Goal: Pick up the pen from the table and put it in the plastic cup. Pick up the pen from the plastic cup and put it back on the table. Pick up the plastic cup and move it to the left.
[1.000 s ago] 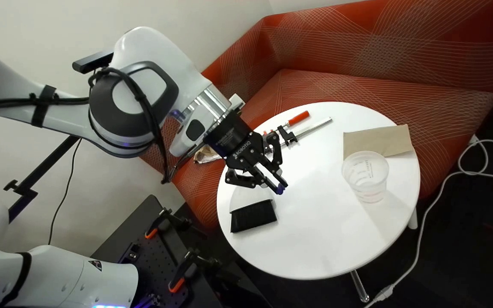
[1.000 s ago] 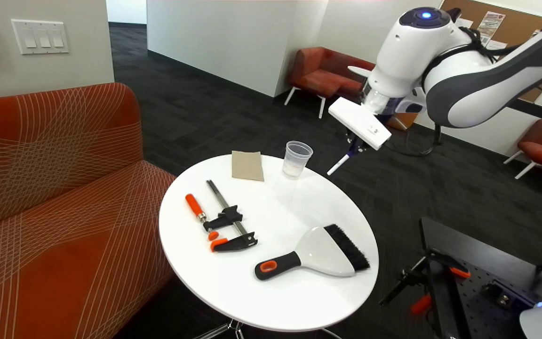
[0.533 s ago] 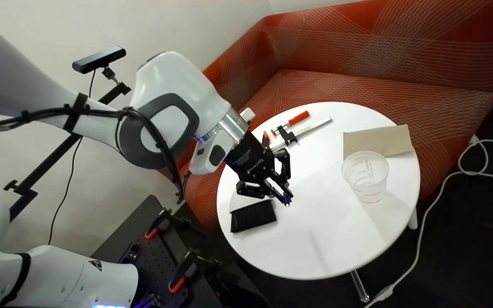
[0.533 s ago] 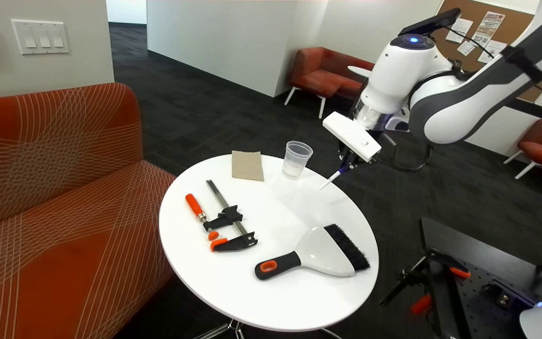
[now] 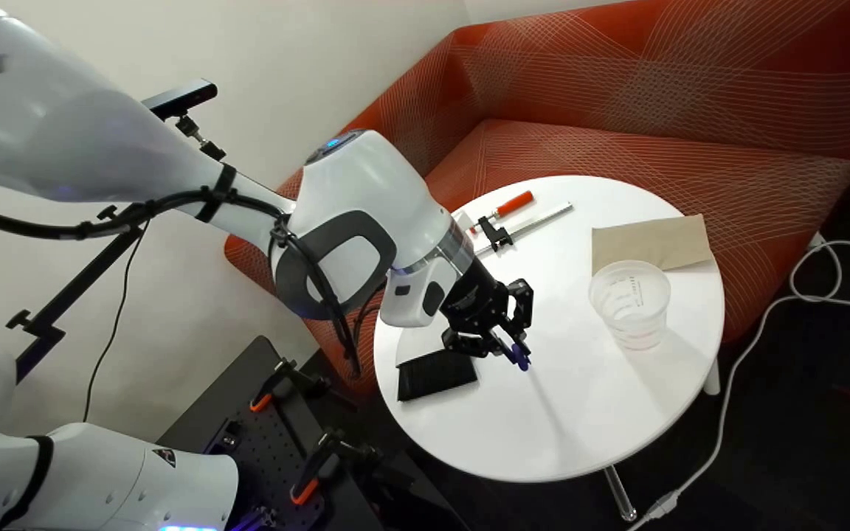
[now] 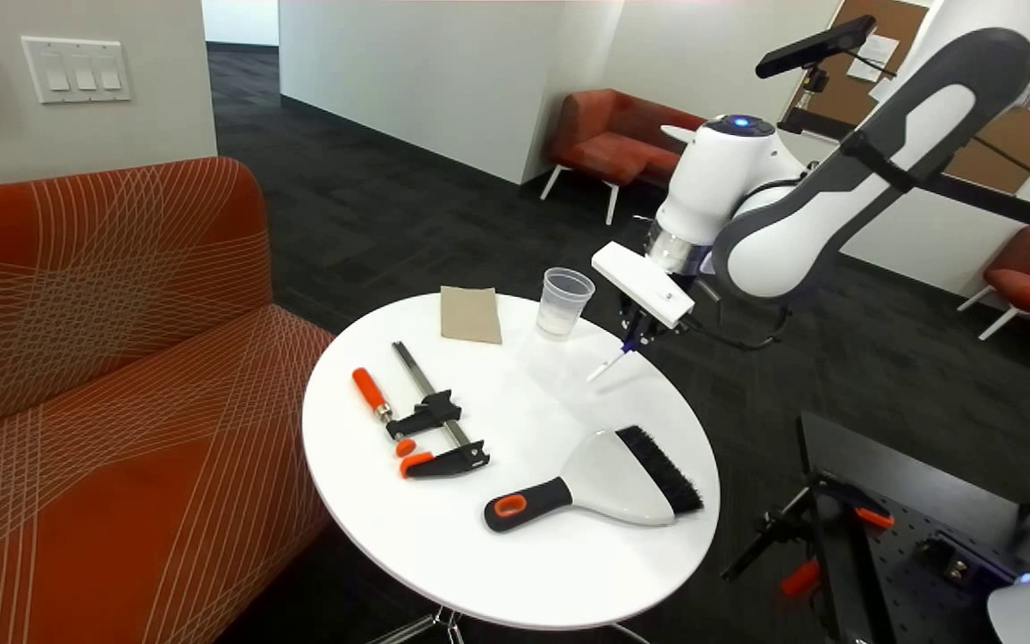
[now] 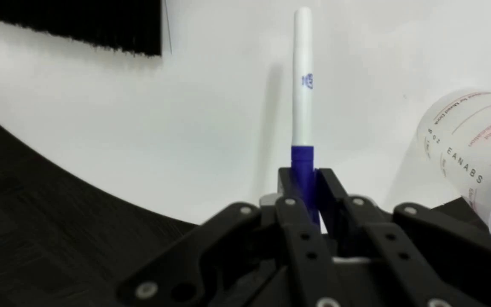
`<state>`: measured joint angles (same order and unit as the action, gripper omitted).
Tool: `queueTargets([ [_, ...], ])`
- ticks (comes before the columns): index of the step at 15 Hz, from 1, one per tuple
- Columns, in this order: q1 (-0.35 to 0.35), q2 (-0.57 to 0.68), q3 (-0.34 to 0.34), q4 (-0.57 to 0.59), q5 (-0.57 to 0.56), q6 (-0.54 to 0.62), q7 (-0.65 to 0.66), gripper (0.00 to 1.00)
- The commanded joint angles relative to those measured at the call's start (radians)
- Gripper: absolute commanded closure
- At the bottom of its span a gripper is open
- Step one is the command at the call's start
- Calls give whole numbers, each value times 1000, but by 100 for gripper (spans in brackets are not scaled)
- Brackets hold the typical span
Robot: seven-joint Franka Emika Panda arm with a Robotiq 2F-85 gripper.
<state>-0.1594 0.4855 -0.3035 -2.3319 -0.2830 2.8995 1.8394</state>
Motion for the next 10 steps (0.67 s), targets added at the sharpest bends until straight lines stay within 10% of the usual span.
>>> queueTargets([
  [1,10,56,-1,50,137,2,-127,96],
  [5,36,87,-25,75,235,-18,-208,93],
  [6,41,89,-29,77,252,-23,-224,58],
  [10,72,73,-57,58,284,-21,-256,35],
])
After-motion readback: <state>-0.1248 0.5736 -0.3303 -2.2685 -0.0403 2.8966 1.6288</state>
